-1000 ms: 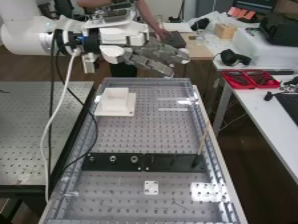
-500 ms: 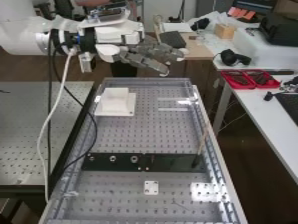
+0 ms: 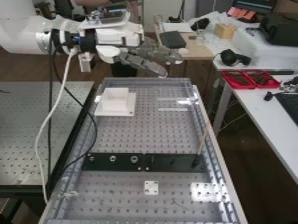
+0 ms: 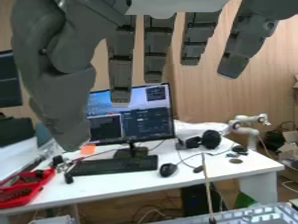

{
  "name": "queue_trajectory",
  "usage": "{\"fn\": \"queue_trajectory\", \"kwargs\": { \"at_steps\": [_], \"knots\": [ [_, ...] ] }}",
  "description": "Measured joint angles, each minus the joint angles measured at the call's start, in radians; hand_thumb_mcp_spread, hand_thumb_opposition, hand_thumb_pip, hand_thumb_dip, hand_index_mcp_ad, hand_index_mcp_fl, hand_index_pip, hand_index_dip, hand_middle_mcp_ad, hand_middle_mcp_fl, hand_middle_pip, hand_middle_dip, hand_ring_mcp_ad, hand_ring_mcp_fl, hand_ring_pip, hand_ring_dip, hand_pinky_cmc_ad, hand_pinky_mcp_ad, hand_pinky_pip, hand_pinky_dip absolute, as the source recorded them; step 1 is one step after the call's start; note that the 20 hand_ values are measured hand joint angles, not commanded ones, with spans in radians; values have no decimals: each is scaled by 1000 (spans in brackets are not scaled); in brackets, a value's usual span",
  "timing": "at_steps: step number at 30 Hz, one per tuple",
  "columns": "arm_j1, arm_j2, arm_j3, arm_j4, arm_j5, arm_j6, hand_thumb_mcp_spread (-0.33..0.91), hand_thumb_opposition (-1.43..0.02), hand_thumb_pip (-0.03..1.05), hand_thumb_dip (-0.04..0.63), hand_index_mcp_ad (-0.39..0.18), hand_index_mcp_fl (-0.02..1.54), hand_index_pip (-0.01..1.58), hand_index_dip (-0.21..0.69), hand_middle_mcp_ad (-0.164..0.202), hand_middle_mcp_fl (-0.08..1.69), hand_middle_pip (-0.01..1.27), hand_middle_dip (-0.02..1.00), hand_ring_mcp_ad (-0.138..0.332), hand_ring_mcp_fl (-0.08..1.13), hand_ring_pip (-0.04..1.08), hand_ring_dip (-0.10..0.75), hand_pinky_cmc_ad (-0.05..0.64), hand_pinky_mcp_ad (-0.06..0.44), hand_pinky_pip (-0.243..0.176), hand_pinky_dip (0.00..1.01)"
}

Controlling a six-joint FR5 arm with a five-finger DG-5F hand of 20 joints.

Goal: Grab the paper clip and place it in the clear container

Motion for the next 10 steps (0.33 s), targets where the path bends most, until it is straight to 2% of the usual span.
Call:
{"fn": "queue_trajectory", "kwargs": {
  "at_steps": [10],
  "knots": [
    [8,12,-13,17,5,2,387,-787,503,255,-159,374,166,173,-12,234,120,220,101,49,96,86,358,279,17,192]
  ]
}}
